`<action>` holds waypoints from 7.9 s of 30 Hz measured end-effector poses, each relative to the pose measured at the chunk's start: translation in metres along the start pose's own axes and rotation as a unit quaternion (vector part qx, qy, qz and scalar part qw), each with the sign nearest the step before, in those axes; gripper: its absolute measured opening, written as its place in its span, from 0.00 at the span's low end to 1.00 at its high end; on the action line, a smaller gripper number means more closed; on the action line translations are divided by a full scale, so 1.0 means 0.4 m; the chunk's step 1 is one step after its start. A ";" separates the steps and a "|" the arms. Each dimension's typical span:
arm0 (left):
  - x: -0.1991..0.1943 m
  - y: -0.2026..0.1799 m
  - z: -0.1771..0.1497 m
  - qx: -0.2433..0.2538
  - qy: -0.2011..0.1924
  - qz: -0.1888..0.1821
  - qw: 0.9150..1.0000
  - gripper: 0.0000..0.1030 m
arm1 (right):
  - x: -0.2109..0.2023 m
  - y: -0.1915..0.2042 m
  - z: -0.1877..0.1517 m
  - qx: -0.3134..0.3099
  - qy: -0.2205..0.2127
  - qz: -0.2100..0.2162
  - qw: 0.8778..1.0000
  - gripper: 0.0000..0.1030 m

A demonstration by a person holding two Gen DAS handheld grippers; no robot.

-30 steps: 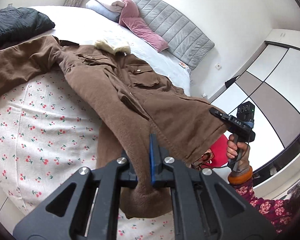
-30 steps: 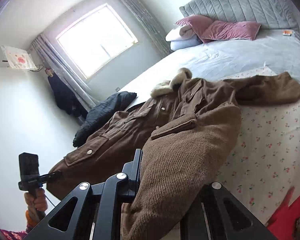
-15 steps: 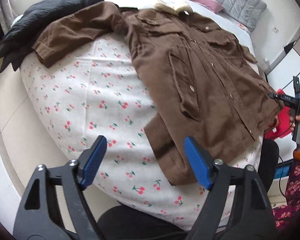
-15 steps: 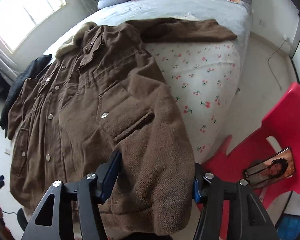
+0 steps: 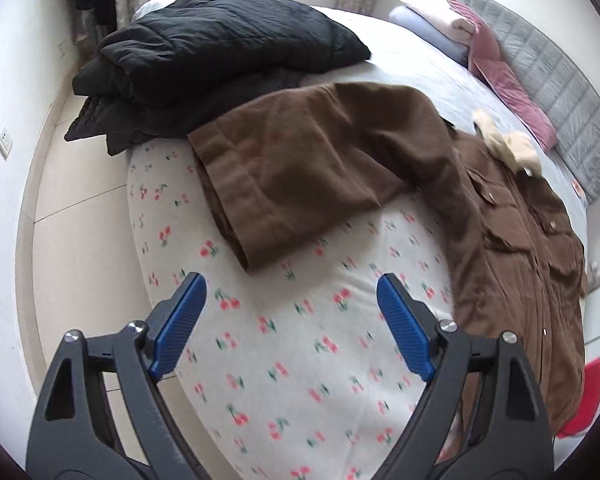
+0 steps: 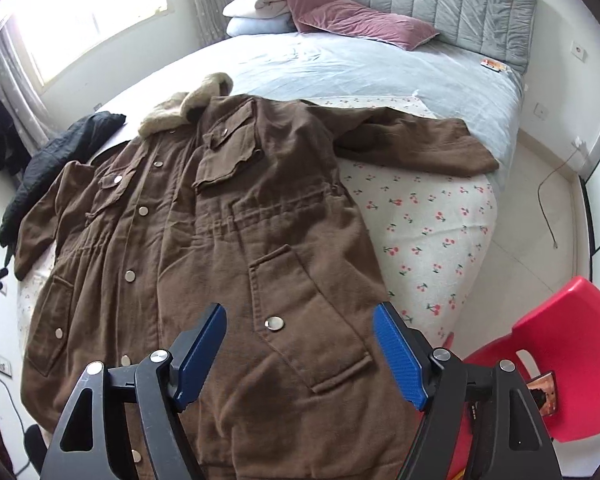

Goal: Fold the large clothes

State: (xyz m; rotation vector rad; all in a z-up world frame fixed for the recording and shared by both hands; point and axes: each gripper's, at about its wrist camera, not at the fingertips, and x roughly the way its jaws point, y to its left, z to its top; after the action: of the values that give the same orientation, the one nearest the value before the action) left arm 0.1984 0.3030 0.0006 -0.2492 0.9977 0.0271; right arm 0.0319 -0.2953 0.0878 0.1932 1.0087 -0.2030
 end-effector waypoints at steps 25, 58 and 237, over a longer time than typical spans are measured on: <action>-0.078 0.066 0.372 0.017 -0.020 0.235 0.972 0.22 | 0.194 0.351 0.109 -0.110 0.027 0.044 0.993 0.75; 0.061 -0.938 -0.066 0.234 0.062 -0.177 0.954 0.83 | 0.321 -0.592 0.484 0.273 0.026 -0.006 0.962 0.75; 0.510 -1.032 0.467 0.197 -0.014 -0.096 0.976 0.74 | 0.696 0.452 0.805 -0.125 -0.062 0.066 0.988 0.51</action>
State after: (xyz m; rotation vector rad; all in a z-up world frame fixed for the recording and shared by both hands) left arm 0.5204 -0.0755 0.0077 0.0200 0.9251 -0.3411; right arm 0.4852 -0.2244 0.0297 0.0177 0.8859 0.0328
